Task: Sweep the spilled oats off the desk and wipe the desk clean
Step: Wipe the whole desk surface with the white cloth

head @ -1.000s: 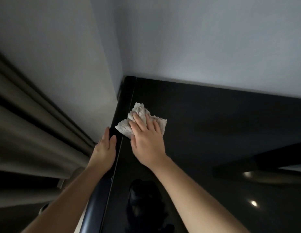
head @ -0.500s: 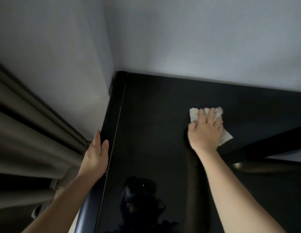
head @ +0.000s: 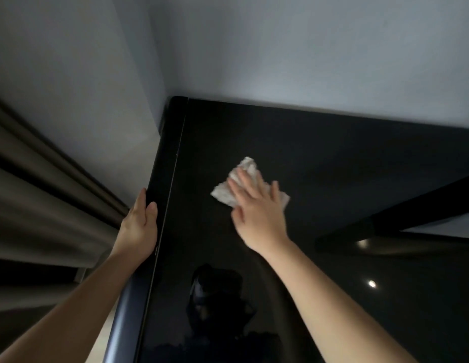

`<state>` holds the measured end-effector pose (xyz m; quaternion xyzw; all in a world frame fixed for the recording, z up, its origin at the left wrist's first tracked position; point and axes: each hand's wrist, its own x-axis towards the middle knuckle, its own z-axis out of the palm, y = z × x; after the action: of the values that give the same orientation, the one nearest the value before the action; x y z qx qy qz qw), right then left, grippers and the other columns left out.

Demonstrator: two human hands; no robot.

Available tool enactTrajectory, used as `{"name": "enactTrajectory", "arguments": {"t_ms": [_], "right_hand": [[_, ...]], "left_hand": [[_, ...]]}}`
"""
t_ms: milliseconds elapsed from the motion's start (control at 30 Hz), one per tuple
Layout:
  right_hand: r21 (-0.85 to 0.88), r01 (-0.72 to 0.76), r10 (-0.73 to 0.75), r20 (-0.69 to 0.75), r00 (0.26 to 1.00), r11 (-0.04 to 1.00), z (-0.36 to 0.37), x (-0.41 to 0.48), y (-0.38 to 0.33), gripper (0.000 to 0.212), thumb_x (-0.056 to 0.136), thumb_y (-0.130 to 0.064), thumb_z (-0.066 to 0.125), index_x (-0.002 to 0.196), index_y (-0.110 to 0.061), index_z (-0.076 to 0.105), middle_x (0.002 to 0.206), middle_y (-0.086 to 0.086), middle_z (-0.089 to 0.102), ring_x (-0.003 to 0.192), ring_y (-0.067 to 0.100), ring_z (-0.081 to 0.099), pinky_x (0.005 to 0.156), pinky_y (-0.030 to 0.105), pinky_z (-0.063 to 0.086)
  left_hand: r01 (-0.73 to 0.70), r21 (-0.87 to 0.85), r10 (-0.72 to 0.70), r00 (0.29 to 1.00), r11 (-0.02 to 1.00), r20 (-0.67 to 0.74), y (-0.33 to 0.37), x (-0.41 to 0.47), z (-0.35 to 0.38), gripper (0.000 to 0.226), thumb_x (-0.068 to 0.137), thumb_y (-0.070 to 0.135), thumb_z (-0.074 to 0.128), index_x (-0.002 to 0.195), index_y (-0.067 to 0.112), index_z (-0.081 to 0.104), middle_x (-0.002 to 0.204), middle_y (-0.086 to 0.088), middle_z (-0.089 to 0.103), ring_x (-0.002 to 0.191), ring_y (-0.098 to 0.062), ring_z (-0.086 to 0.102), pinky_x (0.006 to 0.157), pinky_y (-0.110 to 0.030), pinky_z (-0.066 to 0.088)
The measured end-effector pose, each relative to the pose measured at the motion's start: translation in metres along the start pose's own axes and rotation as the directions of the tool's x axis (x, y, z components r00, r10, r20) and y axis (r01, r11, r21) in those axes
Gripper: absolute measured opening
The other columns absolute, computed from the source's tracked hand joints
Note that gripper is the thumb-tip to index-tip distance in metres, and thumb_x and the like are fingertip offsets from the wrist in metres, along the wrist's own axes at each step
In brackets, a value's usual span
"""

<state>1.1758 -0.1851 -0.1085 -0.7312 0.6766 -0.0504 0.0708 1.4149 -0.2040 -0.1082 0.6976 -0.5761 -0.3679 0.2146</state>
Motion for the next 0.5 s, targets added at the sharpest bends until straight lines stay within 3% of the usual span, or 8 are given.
{"name": "enactTrajectory", "arguments": {"t_ms": [100,233,333,500], "right_hand": [[-0.025,-0.327,0.324,-0.074,0.943,0.945,-0.008,-0.033,0.065,0.064,0.085,-0.03,0.035,0.149,-0.029,0.034,0.162,-0.003,0.018,0.148,0.03,0.018,0.112,0.064,0.02],[0.041,-0.633,0.629,-0.177,0.757,0.773,-0.014,-0.056,0.096,0.057,0.09,-0.023,0.037,0.146,-0.015,0.04,0.16,0.012,0.022,0.142,0.043,0.026,0.11,0.064,0.023],[0.046,-0.666,0.662,-0.174,0.729,0.745,-0.014,-0.045,0.072,0.056,0.094,-0.024,0.037,0.148,-0.01,0.036,0.159,0.016,0.021,0.141,0.046,0.025,0.111,0.058,0.026],[0.05,-0.406,0.408,-0.169,0.897,0.912,0.002,-0.008,-0.022,0.065,0.085,-0.033,0.028,0.145,-0.013,0.04,0.157,0.013,0.028,0.142,0.042,0.024,0.114,0.05,0.026]], "left_hand": [[-0.002,0.004,0.002,1.0,1.0,-0.001,0.001,-0.001,0.0,0.052,0.103,0.032,0.031,0.152,0.014,0.023,0.147,-0.018,0.041,0.137,-0.032,0.036,0.11,-0.033,0.027],[-0.002,-0.021,0.002,1.0,1.0,-0.006,-0.001,0.0,-0.001,0.052,0.103,0.031,0.033,0.152,0.014,0.024,0.147,-0.017,0.041,0.137,-0.03,0.036,0.11,-0.033,0.027],[0.026,-0.06,-0.026,1.0,0.998,0.005,-0.003,0.003,0.0,0.052,0.103,0.033,0.032,0.152,0.018,0.024,0.148,-0.014,0.04,0.137,-0.029,0.036,0.111,-0.032,0.026],[0.052,-0.135,-0.051,0.999,0.989,0.018,-0.01,0.008,0.002,0.051,0.104,0.033,0.032,0.152,0.022,0.023,0.151,-0.008,0.037,0.139,-0.023,0.034,0.108,-0.024,0.023]]}}
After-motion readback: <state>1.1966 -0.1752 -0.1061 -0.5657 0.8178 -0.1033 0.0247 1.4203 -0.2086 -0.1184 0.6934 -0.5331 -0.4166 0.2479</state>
